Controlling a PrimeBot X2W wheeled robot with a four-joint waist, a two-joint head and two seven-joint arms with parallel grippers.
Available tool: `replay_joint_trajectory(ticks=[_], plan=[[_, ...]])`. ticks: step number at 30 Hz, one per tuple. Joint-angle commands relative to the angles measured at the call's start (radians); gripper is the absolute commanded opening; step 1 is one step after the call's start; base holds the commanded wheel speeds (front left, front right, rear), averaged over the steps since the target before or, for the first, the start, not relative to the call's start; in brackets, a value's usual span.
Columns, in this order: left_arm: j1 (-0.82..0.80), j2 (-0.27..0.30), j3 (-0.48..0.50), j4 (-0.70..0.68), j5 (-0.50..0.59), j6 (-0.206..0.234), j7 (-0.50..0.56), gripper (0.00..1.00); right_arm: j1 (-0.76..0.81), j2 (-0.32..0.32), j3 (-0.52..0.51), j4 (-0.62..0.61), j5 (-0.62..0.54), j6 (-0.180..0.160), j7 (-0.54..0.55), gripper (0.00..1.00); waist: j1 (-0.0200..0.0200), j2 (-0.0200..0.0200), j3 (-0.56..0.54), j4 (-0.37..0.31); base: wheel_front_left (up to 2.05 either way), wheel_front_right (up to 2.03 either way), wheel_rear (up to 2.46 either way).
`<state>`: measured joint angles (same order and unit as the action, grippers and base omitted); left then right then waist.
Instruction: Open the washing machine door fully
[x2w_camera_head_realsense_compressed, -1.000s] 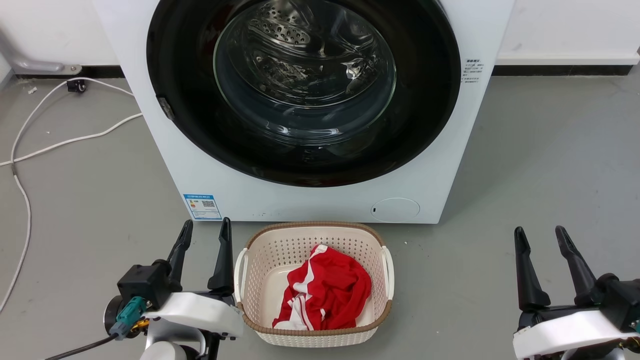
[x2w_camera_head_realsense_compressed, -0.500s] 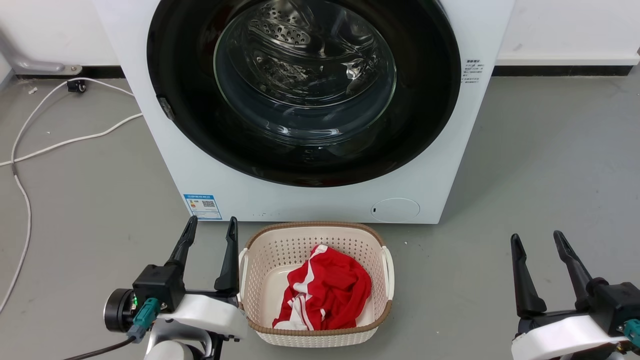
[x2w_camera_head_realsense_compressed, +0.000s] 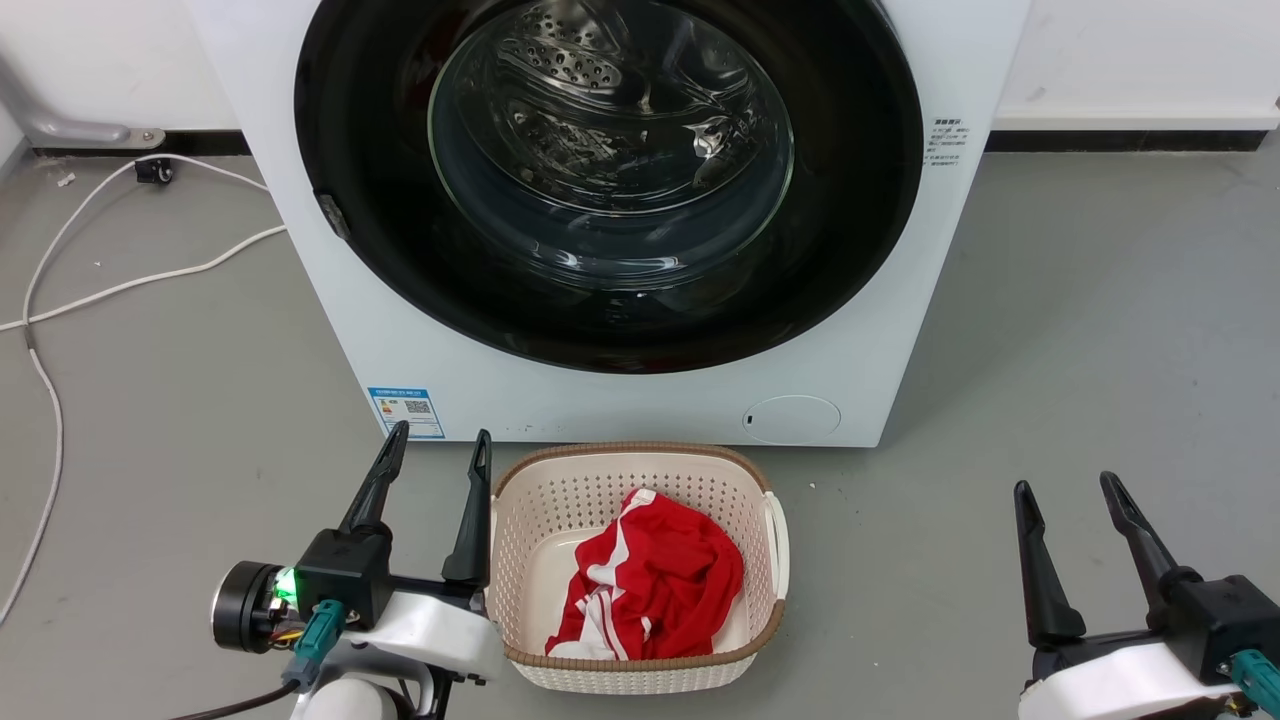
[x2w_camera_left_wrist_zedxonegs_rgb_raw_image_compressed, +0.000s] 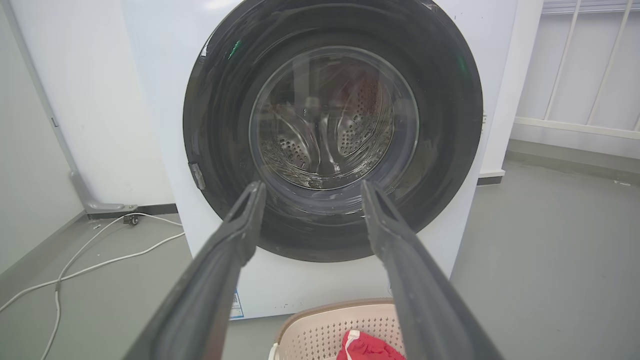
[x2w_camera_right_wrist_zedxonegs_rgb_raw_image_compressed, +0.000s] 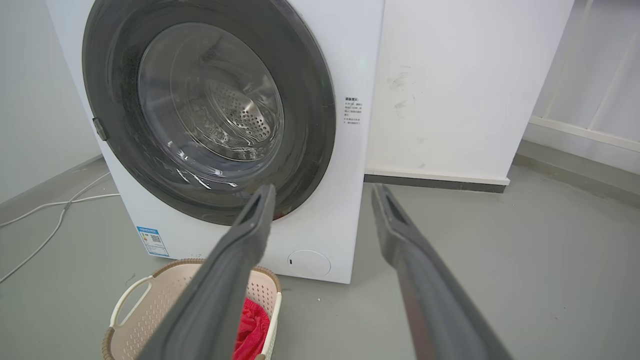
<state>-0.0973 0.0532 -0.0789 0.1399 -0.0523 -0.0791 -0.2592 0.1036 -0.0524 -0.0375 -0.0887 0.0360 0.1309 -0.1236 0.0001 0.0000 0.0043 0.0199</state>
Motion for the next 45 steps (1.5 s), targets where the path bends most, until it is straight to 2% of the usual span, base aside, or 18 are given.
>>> replay_joint_trajectory(ticks=[1, 15, 16, 17, 18, 19, 29, 32, 34, 40, 42, 45], plan=[[-0.006, 0.004, -0.001, -0.004, 0.018, 0.002, -0.009, 1.00, 0.007, 0.004, 0.001, 0.002, -0.016, 0.000, -0.009, 1.00, -0.0001, 0.0000, 0.000, 0.000, 0.00, 0.00, 0.00], [-0.004, 0.003, 0.003, 0.004, 0.009, -0.003, -0.006, 1.00, -0.004, 0.004, -0.004, 0.023, 0.009, 0.000, -0.016, 1.00, -0.0001, 0.0000, 0.002, -0.001, 0.00, 0.00, 0.00], [-0.004, 0.003, 0.003, 0.005, 0.009, -0.003, -0.006, 1.00, -0.005, 0.004, -0.005, 0.025, 0.010, 0.000, -0.017, 0.92, -0.0001, 0.0000, 0.003, -0.001, 0.00, 0.00, 0.00], [-0.004, 0.003, 0.004, 0.005, 0.009, -0.003, -0.006, 1.00, -0.006, 0.004, -0.005, 0.026, 0.011, 0.000, -0.017, 0.39, -0.0001, 0.0000, 0.002, -0.001, 0.00, 0.00, 0.00], [-0.003, 0.003, 0.005, 0.005, 0.009, -0.003, -0.006, 1.00, -0.006, 0.004, -0.004, 0.027, 0.011, 0.000, -0.018, 0.10, -0.0001, 0.0000, 0.002, -0.001, 0.00, 0.00, 0.00], [-0.003, 0.003, 0.005, 0.005, 0.009, -0.003, -0.006, 1.00, -0.007, 0.004, -0.003, 0.028, 0.010, 0.000, -0.018, 0.00, -0.0001, 0.0000, 0.003, -0.001, 0.00, 0.00, 0.00], [-0.003, 0.002, 0.006, 0.000, 0.006, 0.001, -0.006, 1.00, -0.017, 0.004, 0.001, 0.035, 0.027, 0.000, -0.032, 0.00, -0.0001, 0.0000, 0.010, -0.003, 0.00, 0.00, 0.00], [-0.004, 0.002, 0.006, -0.001, 0.007, 0.002, -0.006, 1.00, -0.020, 0.004, -0.003, 0.040, 0.071, 0.000, -0.039, 0.00, -0.0001, 0.0000, 0.012, -0.003, 0.00, 0.00, 0.00], [-0.006, 0.002, 0.006, -0.003, 0.006, 0.003, -0.006, 1.00, -0.024, 0.004, -0.008, 0.048, 0.181, 0.000, -0.048, 0.00, -0.0001, 0.0000, 0.015, -0.003, 0.00, 0.00, 0.00], [-0.004, 0.000, -0.001, -0.002, 0.000, 0.003, -0.006, 1.00, -0.037, 0.003, -0.007, 0.080, 0.717, 0.000, -0.071, 0.00, -0.0001, 0.0000, 0.016, 0.005, 0.00, 0.00, 0.00], [-0.007, 0.000, -0.002, -0.003, -0.001, 0.003, -0.006, 1.00, -0.054, 0.003, -0.008, 0.084, 0.915, 0.000, -0.055, 0.00, -0.0001, 0.0000, 0.020, 0.007, 0.00, 0.00, 0.00], [-0.013, 0.000, -0.002, -0.008, -0.003, 0.004, -0.006, 1.00, -0.088, 0.003, -0.030, 0.070, 1.118, 0.000, -0.005, 0.00, -0.0001, 0.0000, 0.034, 0.008, 0.00, 0.00, 0.00]])
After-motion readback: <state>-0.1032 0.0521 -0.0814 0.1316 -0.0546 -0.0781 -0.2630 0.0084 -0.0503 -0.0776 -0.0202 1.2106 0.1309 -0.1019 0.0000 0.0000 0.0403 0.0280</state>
